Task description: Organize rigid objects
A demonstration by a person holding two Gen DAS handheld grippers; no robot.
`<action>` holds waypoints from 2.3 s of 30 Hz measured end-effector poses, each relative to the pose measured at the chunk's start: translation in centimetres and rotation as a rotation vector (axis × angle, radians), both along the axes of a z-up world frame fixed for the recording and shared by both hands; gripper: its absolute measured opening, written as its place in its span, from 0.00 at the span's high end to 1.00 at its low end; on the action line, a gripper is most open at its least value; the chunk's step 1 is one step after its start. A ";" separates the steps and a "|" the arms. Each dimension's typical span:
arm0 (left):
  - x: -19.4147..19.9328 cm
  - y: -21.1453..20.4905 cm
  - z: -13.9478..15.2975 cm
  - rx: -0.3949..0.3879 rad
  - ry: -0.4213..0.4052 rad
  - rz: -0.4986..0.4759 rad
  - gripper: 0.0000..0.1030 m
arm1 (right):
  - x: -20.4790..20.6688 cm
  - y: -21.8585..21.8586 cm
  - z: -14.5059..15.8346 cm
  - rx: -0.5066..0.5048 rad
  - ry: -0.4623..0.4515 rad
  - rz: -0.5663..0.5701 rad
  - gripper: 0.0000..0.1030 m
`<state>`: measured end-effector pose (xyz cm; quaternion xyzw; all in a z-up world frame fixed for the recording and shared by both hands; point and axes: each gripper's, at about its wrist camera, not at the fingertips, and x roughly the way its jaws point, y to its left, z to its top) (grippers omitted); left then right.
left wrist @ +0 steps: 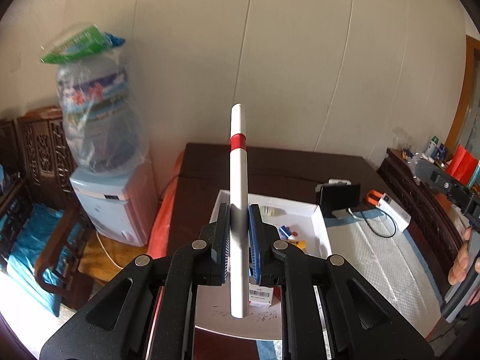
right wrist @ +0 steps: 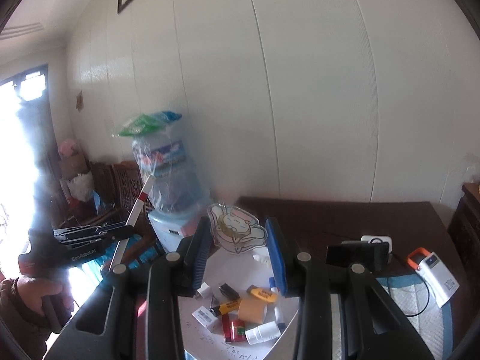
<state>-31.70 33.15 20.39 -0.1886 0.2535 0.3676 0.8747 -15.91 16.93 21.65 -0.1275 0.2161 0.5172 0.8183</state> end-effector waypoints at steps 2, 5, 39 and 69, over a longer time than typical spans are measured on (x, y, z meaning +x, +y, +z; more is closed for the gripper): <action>0.9 0.8 -1.3 -0.032 0.018 -0.018 0.89 | 0.7 0.8 -1.3 -0.031 0.027 -0.003 0.64; 3.0 2.0 -4.3 -0.107 0.056 -0.057 0.89 | 1.6 2.3 -3.5 -0.091 0.063 -0.007 0.64; 5.2 3.4 -13.1 -0.249 0.179 0.010 0.00 | 2.9 6.1 -13.7 -0.340 0.129 -0.103 0.00; 2.3 -14.0 2.7 0.122 0.194 0.186 0.00 | -1.1 -6.5 -1.7 -0.042 -0.014 -0.102 0.00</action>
